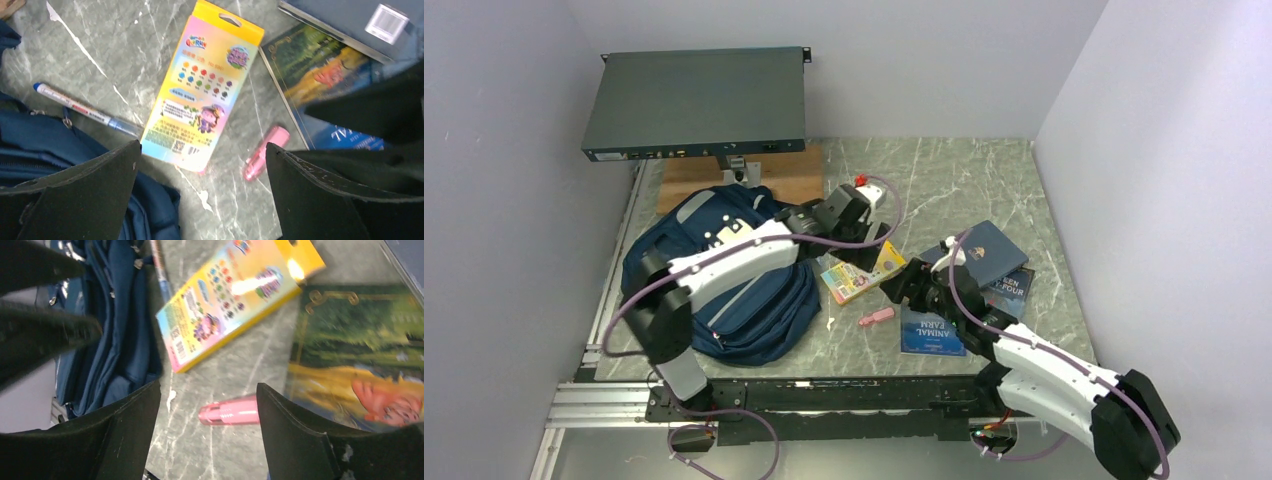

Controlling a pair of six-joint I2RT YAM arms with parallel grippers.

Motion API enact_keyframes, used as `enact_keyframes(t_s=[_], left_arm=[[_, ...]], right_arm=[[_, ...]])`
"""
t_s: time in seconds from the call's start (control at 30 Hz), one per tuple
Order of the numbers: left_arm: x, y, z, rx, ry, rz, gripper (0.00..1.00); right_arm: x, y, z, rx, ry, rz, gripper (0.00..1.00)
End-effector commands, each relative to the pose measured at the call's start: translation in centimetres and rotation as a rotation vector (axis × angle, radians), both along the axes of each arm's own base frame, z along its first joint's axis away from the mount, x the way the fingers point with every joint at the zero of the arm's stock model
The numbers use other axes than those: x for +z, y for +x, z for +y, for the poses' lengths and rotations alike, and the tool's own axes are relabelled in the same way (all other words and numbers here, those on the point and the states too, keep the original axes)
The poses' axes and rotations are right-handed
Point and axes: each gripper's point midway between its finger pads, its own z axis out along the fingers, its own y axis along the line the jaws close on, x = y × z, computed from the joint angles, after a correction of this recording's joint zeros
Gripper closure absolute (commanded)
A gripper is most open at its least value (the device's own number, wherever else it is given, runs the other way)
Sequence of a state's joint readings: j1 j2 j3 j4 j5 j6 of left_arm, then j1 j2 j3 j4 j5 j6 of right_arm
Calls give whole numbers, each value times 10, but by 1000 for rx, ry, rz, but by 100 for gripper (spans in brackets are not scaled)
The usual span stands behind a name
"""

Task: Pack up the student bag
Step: Pick up the stationery from the center of the board.

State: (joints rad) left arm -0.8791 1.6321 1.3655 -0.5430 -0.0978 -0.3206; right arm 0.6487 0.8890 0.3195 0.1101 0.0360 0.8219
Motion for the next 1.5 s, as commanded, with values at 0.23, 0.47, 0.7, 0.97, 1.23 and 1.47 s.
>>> enact_keyframes(t_s=[0.23, 0.47, 0.7, 0.97, 1.23, 1.47], left_arm=[[-59, 63, -13, 125, 153, 91, 32], [-91, 88, 6, 190, 69, 207, 29], [-99, 76, -21, 35, -122, 352, 21], [-123, 67, -19, 22, -110, 435, 18], [-103, 43, -36, -77, -235, 533, 21], [-70, 23, -42, -128, -341, 575, 22]], right_arm=[[-21, -5, -3, -64, 202, 63, 45], [-22, 6, 2, -82, 276, 108, 57], [-29, 17, 18, -53, 313, 158, 63], [-45, 29, 22, -101, 332, 217, 60], [-59, 32, 23, -121, 321, 255, 63], [-67, 36, 19, -146, 292, 251, 63]])
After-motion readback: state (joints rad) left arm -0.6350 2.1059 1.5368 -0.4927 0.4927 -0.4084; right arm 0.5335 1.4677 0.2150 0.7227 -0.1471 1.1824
